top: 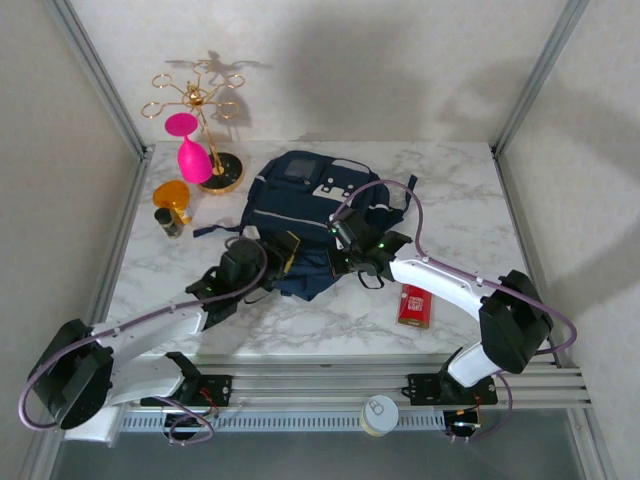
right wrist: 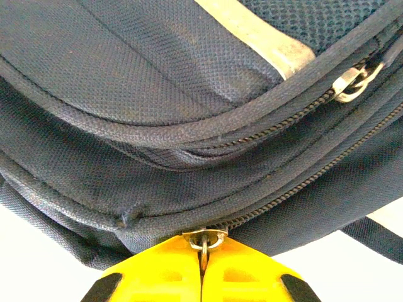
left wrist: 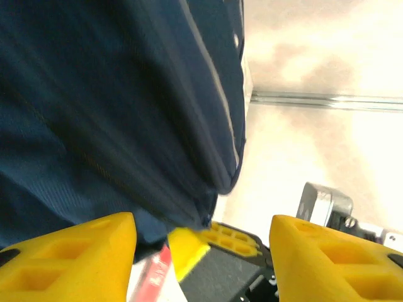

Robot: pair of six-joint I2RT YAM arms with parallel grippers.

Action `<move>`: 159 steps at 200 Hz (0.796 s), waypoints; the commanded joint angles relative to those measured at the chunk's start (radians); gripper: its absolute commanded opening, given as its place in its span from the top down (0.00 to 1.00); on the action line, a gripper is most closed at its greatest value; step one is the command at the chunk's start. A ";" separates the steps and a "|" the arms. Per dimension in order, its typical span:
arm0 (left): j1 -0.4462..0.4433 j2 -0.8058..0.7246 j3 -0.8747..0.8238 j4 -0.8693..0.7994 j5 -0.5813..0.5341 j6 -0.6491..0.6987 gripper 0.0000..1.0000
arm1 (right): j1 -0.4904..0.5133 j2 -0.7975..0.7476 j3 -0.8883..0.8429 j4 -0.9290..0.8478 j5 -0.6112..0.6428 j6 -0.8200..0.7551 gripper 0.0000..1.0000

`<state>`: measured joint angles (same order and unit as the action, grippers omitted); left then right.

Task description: Pack books, pencil case, and school supplies into a backpack

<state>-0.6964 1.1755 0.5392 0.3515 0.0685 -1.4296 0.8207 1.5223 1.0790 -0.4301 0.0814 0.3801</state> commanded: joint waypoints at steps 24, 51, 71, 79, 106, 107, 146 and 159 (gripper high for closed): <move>-0.066 0.182 0.084 0.117 -0.147 -0.185 0.50 | 0.003 0.006 0.000 0.047 -0.008 -0.020 1.00; -0.063 0.254 0.097 0.091 -0.223 -0.236 0.79 | 0.002 0.014 -0.011 0.056 0.012 -0.032 1.00; -0.052 0.252 0.060 0.108 -0.276 -0.245 0.99 | 0.001 0.027 -0.013 0.046 0.068 -0.033 1.00; -0.054 0.233 0.063 0.060 -0.306 -0.230 1.00 | -0.001 0.027 -0.014 0.035 0.104 -0.031 1.00; -0.038 0.140 0.038 -0.067 -0.331 -0.163 1.00 | -0.064 0.002 -0.057 0.007 0.210 -0.008 1.00; -0.036 0.136 0.036 -0.071 -0.328 -0.161 1.00 | -0.069 0.001 -0.059 0.008 0.210 -0.007 1.00; 0.078 -0.040 -0.082 -0.165 -0.211 -0.033 1.00 | -0.220 0.026 -0.043 0.010 0.275 0.006 1.00; 0.124 -0.069 -0.091 -0.207 -0.159 0.017 1.00 | -0.247 0.067 -0.011 0.037 0.280 -0.008 1.00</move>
<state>-0.6872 1.1877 0.5014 0.3141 -0.0338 -1.5375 0.6964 1.5440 1.0340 -0.3367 0.1375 0.3584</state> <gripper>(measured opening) 0.042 0.069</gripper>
